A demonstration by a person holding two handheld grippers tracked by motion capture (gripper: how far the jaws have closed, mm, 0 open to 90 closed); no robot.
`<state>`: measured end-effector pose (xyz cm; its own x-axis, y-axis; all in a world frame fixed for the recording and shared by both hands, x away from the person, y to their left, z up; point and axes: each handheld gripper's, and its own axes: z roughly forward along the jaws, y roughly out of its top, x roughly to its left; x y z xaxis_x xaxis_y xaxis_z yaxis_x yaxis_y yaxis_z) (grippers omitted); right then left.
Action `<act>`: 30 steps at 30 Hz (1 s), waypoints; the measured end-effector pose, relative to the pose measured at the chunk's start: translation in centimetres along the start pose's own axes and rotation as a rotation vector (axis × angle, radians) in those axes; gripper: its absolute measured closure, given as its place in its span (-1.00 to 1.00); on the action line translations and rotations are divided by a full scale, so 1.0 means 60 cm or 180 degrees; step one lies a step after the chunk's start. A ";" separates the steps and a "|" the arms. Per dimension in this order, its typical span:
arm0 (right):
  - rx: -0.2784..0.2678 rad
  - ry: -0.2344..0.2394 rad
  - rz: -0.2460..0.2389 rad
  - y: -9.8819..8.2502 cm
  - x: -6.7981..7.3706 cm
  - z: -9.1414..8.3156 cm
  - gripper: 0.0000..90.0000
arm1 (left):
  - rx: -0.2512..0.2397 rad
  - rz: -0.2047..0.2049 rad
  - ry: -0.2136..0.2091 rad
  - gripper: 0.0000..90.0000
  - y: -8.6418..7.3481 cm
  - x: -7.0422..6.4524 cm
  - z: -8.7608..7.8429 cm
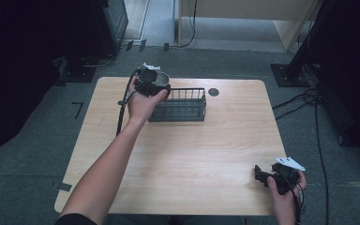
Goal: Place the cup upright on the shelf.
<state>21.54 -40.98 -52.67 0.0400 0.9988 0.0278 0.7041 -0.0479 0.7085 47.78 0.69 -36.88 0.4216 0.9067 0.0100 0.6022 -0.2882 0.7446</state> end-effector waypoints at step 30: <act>0.0000 0.0001 0.0001 0.000 0.000 0.000 -1.00 | 0.0440 0.0053 0.0076 -0.58 -0.040 0.000 0.071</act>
<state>21.54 -40.98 -52.67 0.0400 0.9988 0.0282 0.7041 -0.0482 0.7084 49.24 0.08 -41.53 0.4171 0.9080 0.0385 0.6836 -0.3414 0.6451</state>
